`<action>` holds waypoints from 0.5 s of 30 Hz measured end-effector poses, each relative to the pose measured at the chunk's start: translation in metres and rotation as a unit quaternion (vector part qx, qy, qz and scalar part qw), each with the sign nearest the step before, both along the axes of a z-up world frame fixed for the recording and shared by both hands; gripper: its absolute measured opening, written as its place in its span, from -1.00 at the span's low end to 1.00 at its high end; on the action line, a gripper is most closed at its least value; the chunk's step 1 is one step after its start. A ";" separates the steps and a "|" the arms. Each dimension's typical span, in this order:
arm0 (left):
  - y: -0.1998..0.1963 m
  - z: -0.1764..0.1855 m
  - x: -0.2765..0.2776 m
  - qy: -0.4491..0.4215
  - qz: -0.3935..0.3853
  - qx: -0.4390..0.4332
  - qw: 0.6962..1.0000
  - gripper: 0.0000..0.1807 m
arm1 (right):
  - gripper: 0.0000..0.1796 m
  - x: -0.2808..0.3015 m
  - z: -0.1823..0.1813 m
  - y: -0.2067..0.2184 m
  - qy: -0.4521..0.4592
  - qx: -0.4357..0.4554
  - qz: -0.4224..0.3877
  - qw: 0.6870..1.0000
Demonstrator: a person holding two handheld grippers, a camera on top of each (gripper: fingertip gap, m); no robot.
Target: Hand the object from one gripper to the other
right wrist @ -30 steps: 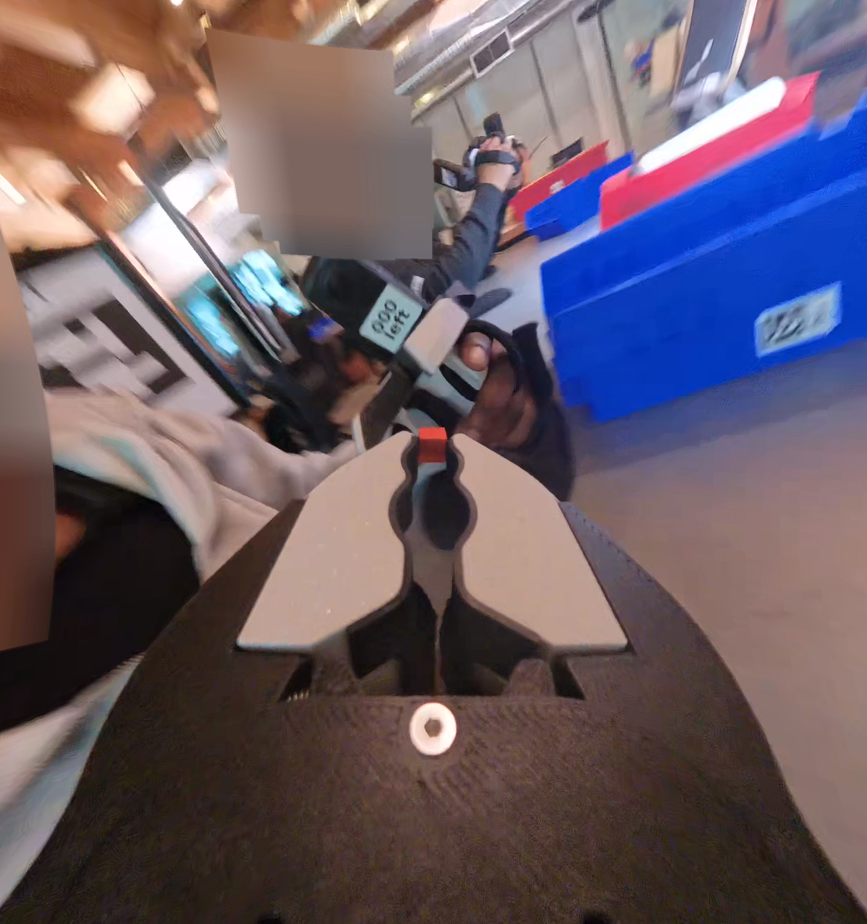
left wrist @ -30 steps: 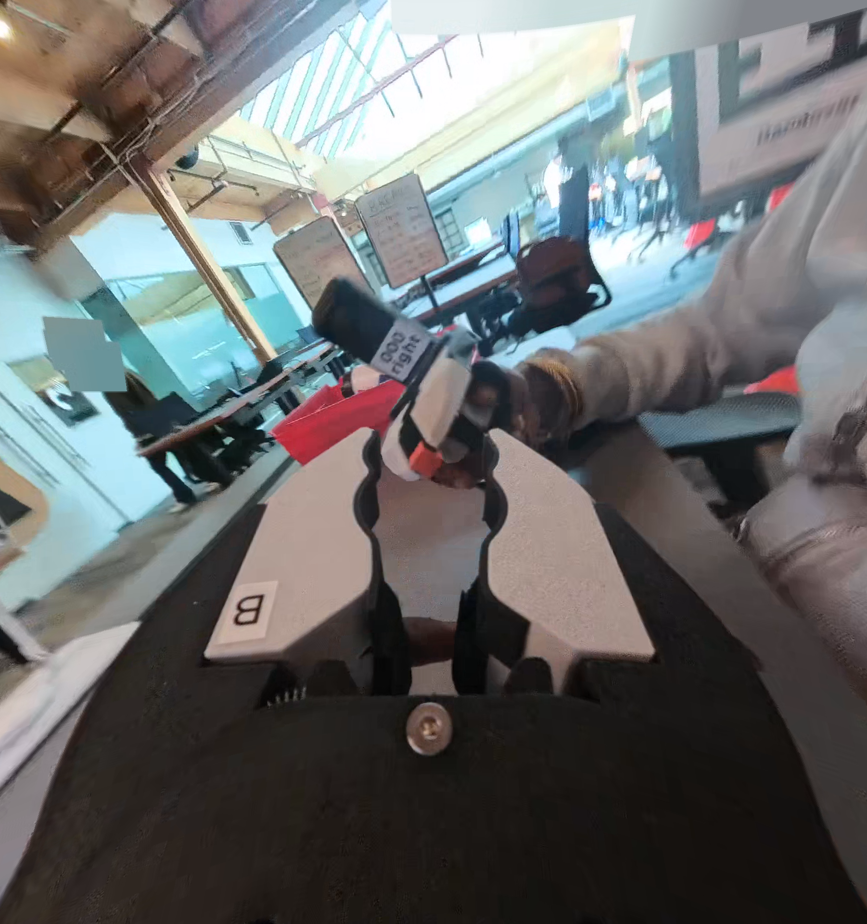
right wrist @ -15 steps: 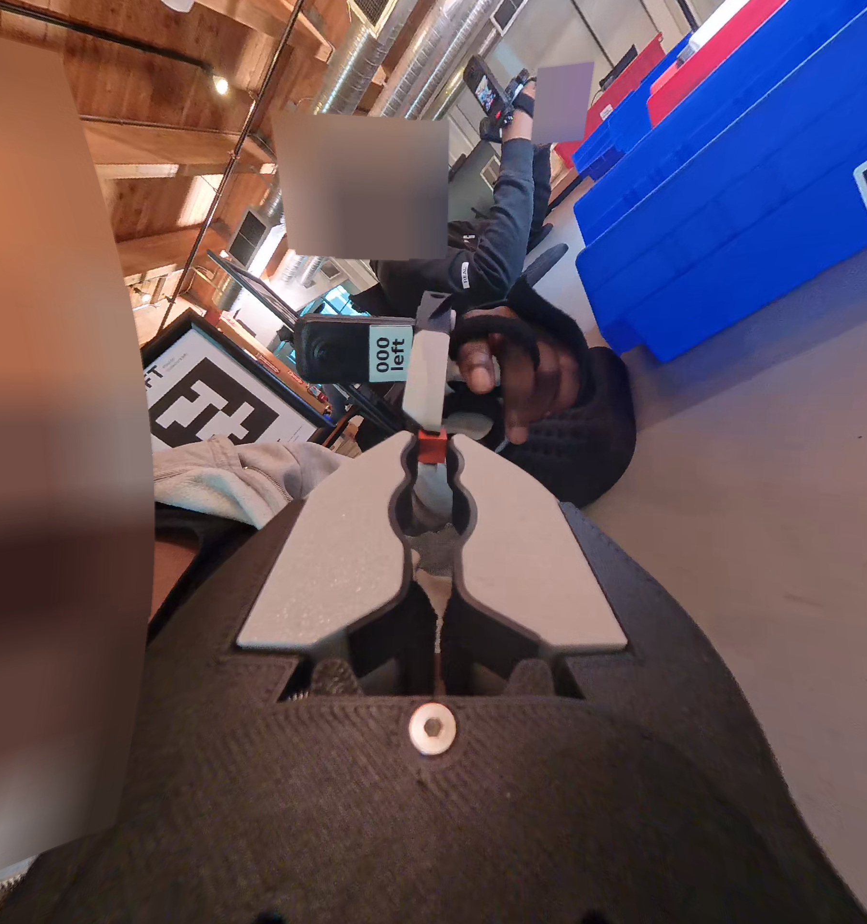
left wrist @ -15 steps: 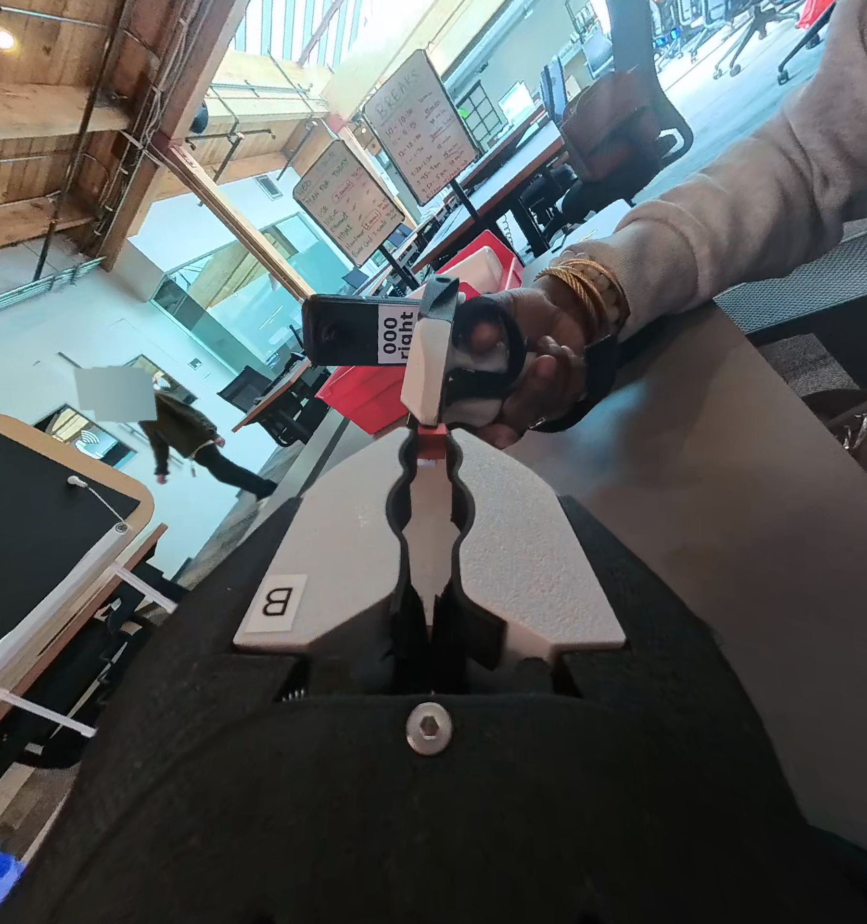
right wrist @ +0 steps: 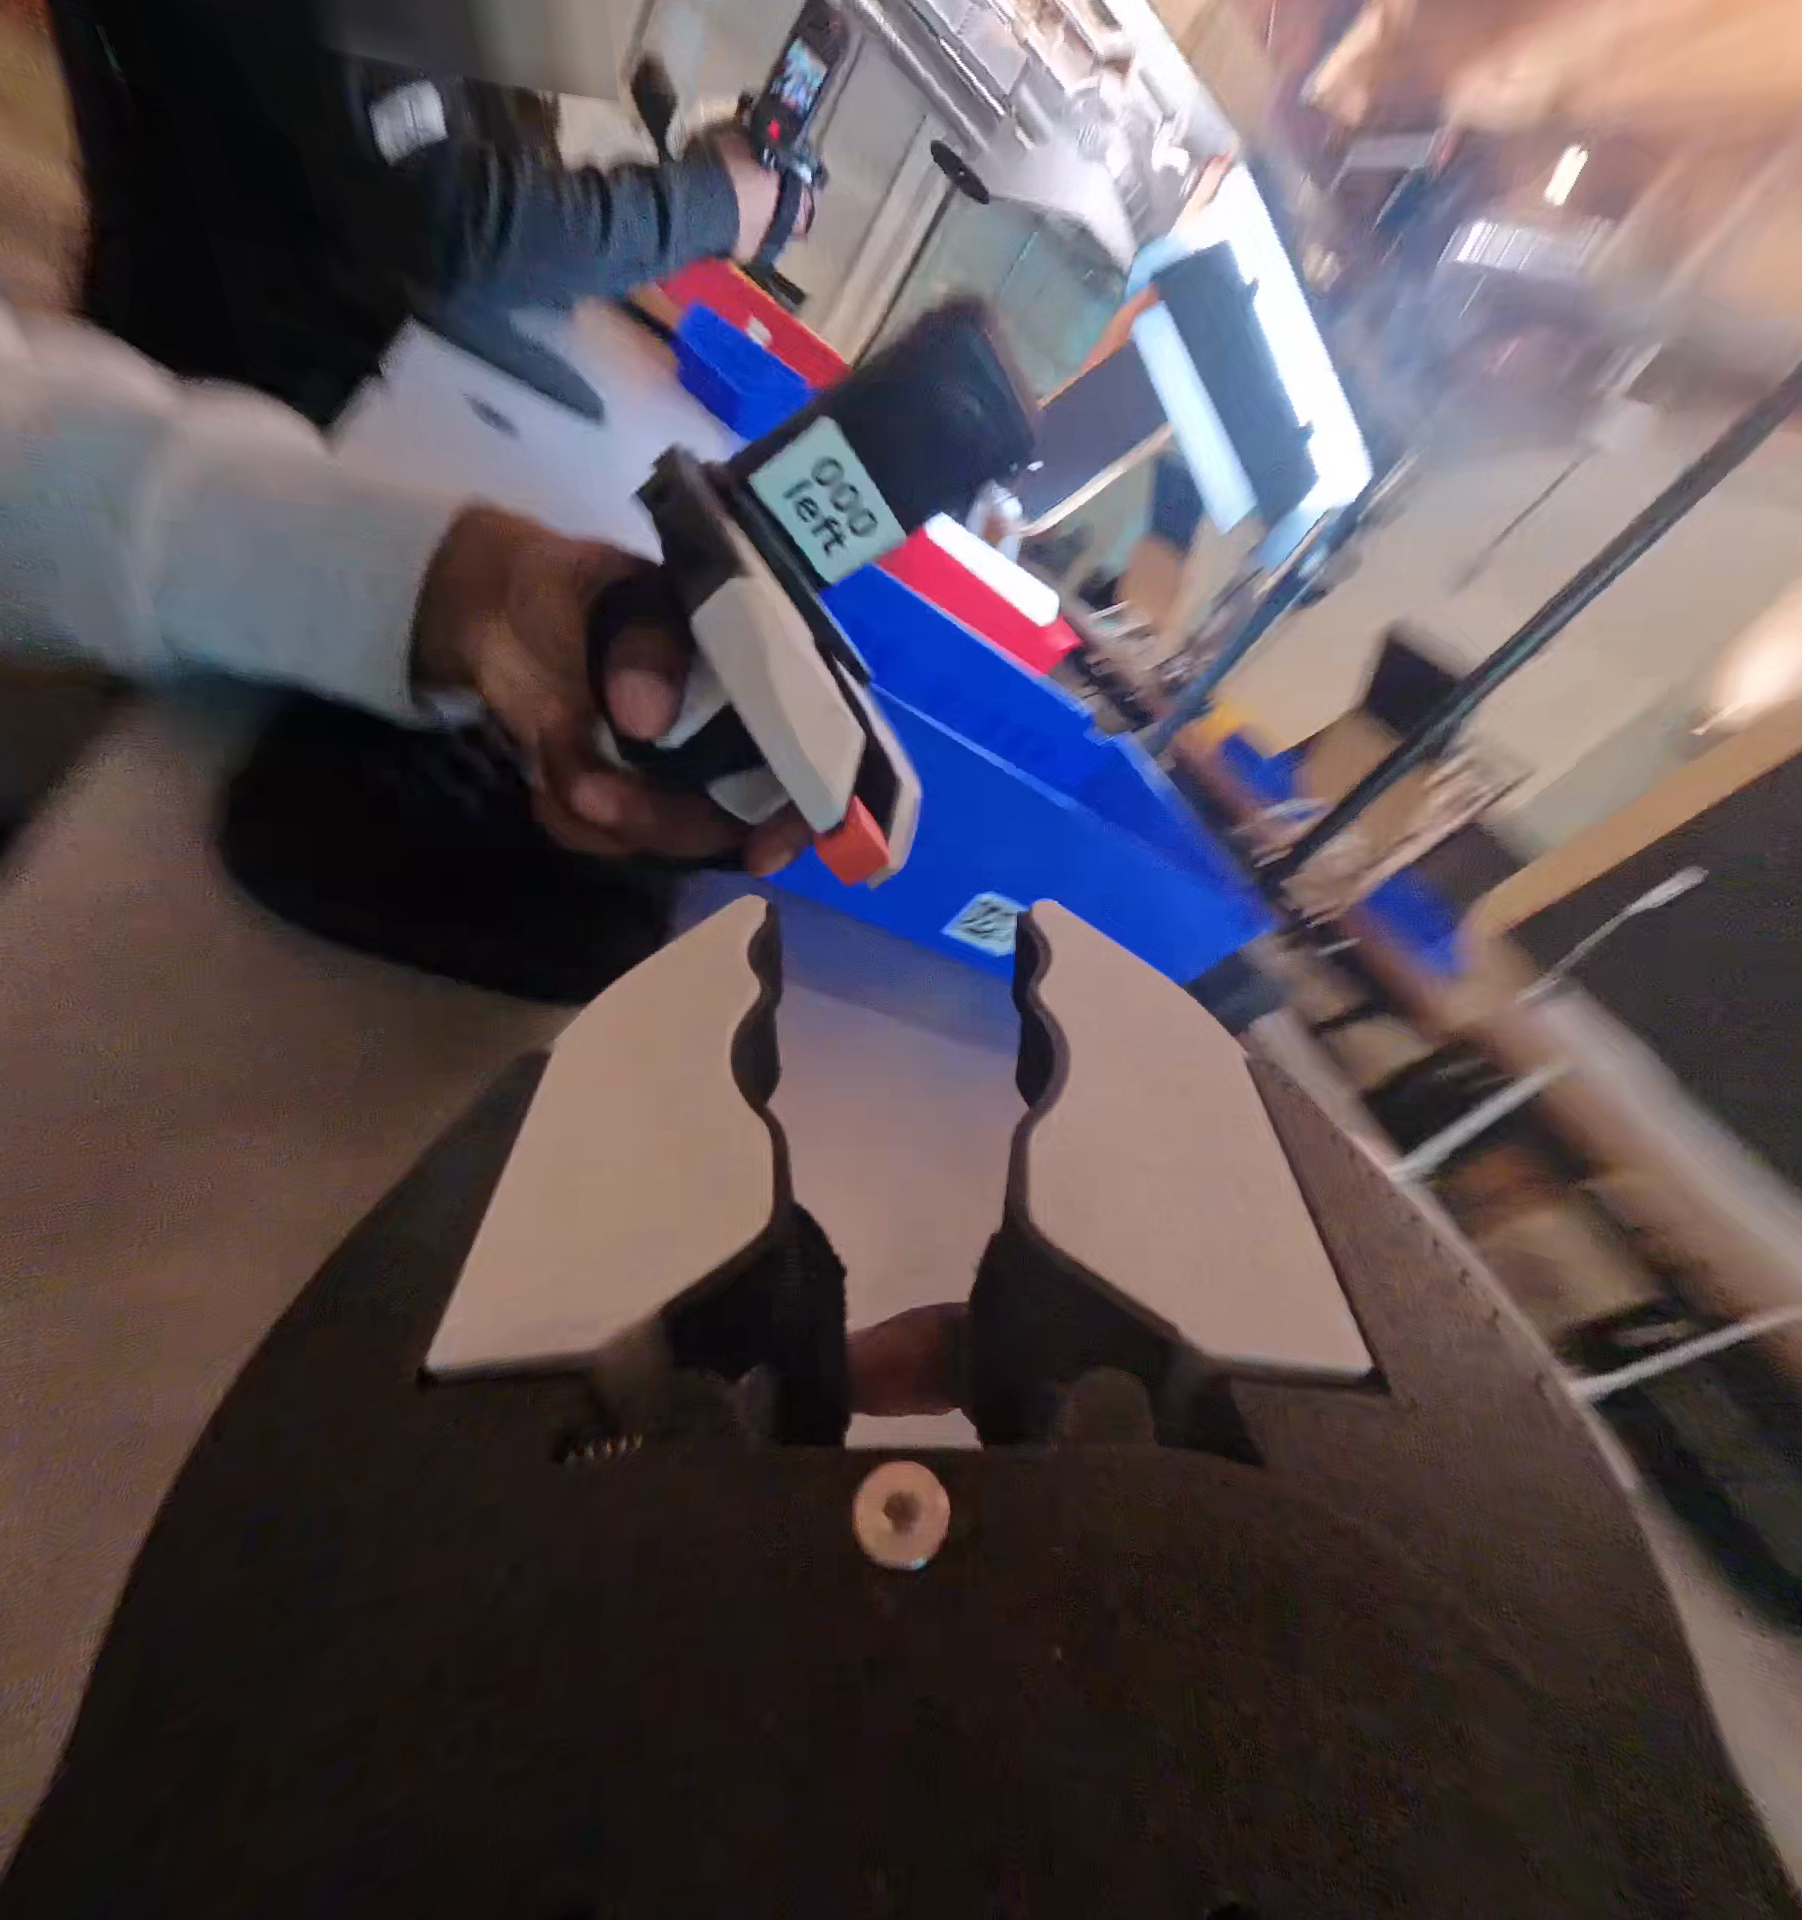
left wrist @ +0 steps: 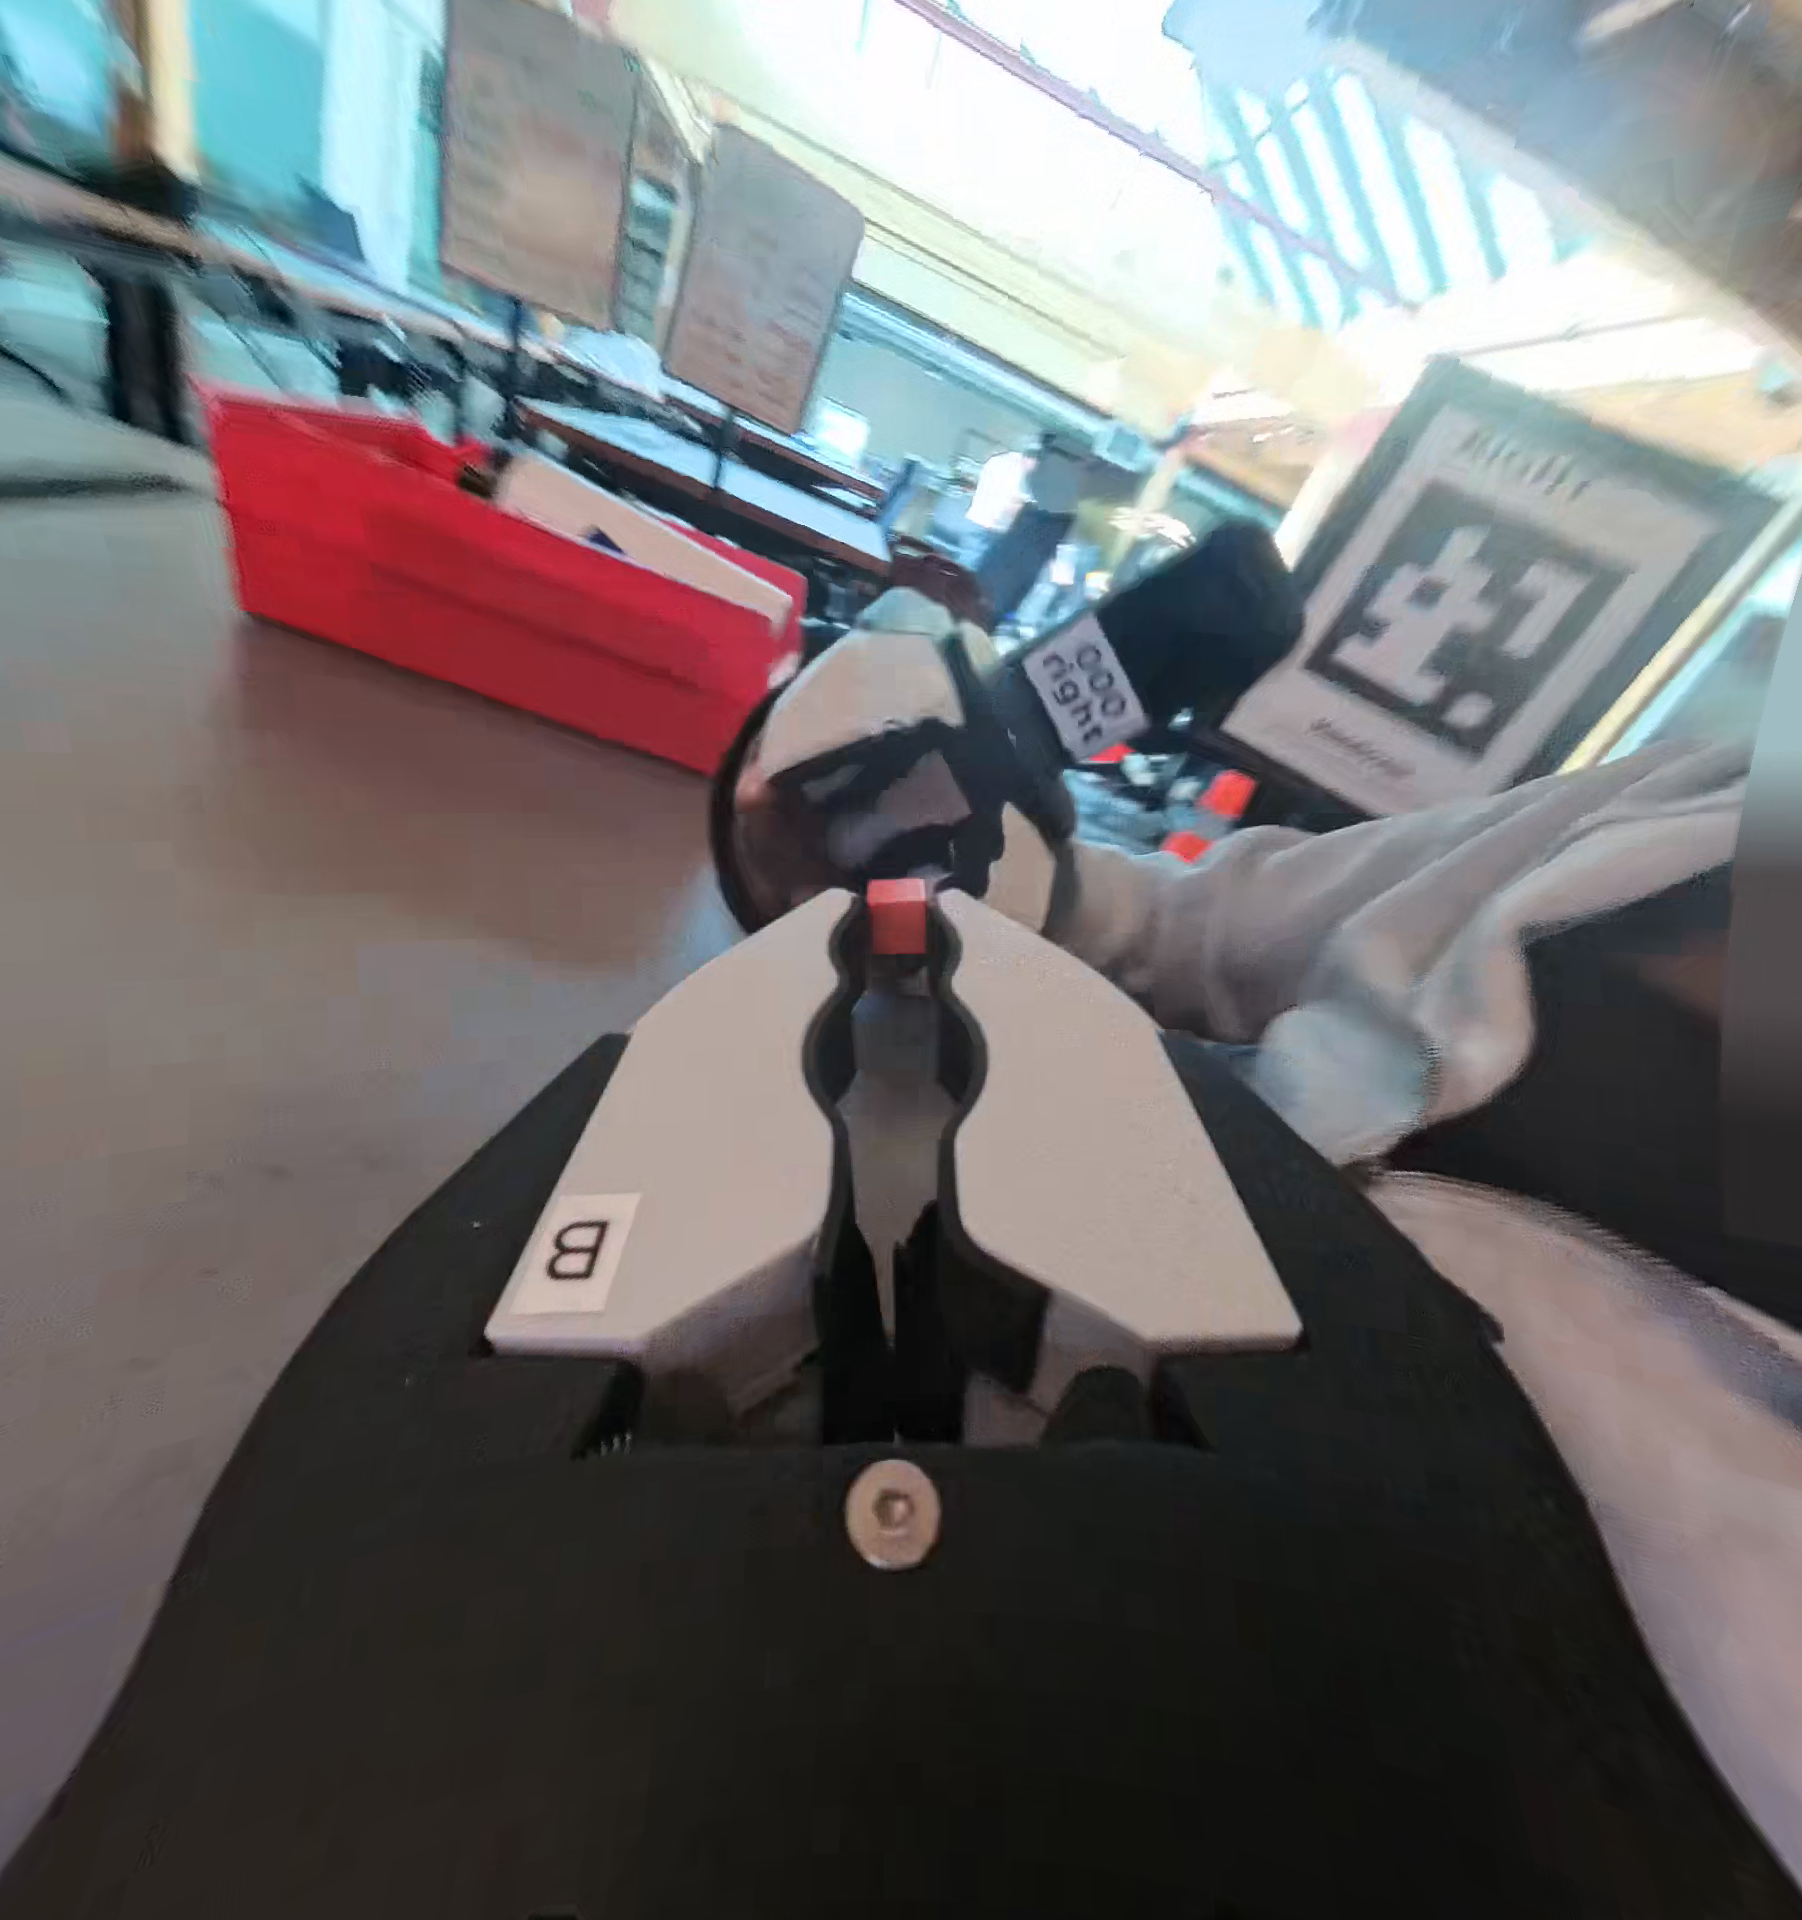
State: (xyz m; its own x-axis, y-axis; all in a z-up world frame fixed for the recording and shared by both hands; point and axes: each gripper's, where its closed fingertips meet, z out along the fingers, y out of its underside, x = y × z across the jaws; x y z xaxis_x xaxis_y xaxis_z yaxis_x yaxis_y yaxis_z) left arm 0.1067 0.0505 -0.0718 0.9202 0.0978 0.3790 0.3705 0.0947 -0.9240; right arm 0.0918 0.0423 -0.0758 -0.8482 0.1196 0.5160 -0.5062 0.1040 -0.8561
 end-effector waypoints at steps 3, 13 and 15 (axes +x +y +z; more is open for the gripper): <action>0.003 0.001 0.010 -0.038 -0.048 0.022 0.998 -0.89 | -0.63 0.017 0.001 -0.001 0.179 0.004 -0.019 0.984; 0.010 -0.007 0.021 -0.043 -0.085 -0.008 0.995 -0.89 | -0.88 0.031 -0.003 -0.005 0.259 0.005 -0.011 0.966; 0.011 -0.002 0.022 0.004 -0.072 -0.004 0.997 -0.80 | -0.89 0.030 0.001 -0.004 0.220 -0.003 -0.006 0.975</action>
